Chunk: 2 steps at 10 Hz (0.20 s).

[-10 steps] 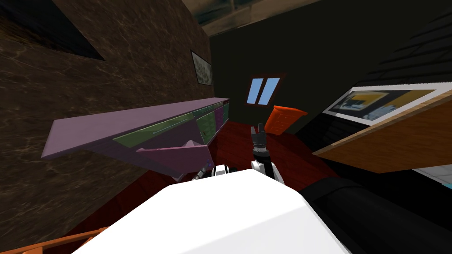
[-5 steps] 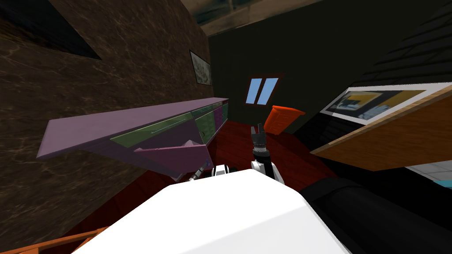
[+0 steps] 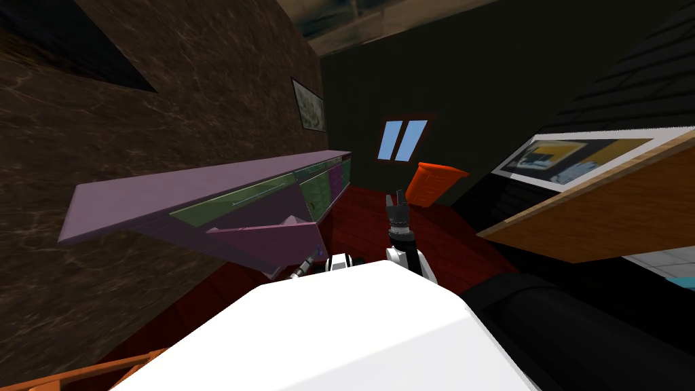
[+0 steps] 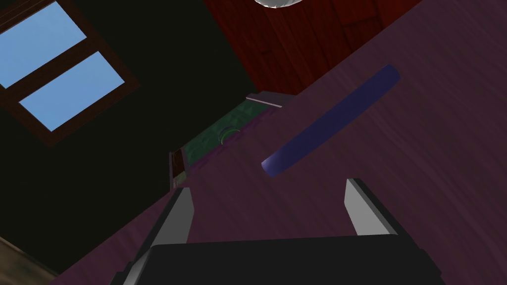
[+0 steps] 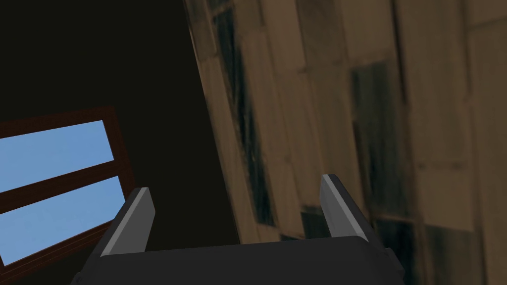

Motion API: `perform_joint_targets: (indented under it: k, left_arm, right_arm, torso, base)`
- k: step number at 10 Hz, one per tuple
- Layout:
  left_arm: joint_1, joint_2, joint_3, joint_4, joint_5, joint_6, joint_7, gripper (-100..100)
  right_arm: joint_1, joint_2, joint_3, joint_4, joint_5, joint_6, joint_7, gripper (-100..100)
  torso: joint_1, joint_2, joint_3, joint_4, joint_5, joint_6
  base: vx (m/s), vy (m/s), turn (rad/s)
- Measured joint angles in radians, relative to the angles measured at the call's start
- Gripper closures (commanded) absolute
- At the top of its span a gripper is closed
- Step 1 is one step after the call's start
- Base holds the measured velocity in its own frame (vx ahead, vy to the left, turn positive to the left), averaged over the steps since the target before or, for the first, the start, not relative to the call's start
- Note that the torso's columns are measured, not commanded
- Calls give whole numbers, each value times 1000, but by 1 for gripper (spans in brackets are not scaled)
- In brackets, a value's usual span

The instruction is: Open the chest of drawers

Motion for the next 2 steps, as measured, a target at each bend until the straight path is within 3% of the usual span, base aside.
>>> perform_joint_targets:
  k: [2]
  left_arm:
    - [0, 0, 0, 0, 0, 0, 0, 0]
  right_arm:
    - [0, 0, 0, 0, 0, 0, 0, 0]
  torso:
    - [0, 0, 0, 0, 0, 0]
  base:
    - [0, 0, 0]
